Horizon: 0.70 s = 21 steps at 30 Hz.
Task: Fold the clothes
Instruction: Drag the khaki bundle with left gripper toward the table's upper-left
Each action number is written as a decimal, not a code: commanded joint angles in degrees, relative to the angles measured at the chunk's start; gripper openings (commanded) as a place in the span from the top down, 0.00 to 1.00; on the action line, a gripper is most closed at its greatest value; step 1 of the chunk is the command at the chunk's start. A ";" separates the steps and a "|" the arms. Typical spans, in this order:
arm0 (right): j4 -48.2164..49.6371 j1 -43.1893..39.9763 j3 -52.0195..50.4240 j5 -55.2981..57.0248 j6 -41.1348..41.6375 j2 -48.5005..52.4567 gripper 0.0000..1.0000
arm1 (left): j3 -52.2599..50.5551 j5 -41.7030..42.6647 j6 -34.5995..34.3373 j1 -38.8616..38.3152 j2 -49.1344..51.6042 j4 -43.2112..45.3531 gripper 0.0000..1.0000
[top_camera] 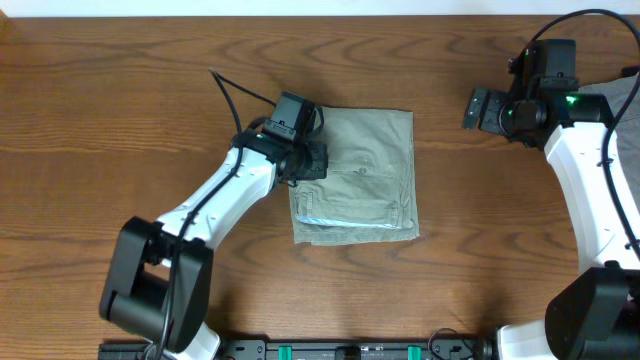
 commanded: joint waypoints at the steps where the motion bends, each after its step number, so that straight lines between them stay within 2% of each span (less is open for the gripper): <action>1: -0.07 -0.07 0.11 0.57 -0.55 0.11 0.01 | 0.31 -4.94 -0.72 0.44 3.37 0.63 0.94; 8: -0.07 -0.07 0.11 0.59 -0.55 0.11 0.01 | 0.31 -4.90 -1.22 0.50 10.80 4.31 0.94; 21: -0.07 -0.07 0.11 0.59 -0.55 0.11 0.01 | 0.33 -6.67 -1.36 5.79 11.02 6.95 0.94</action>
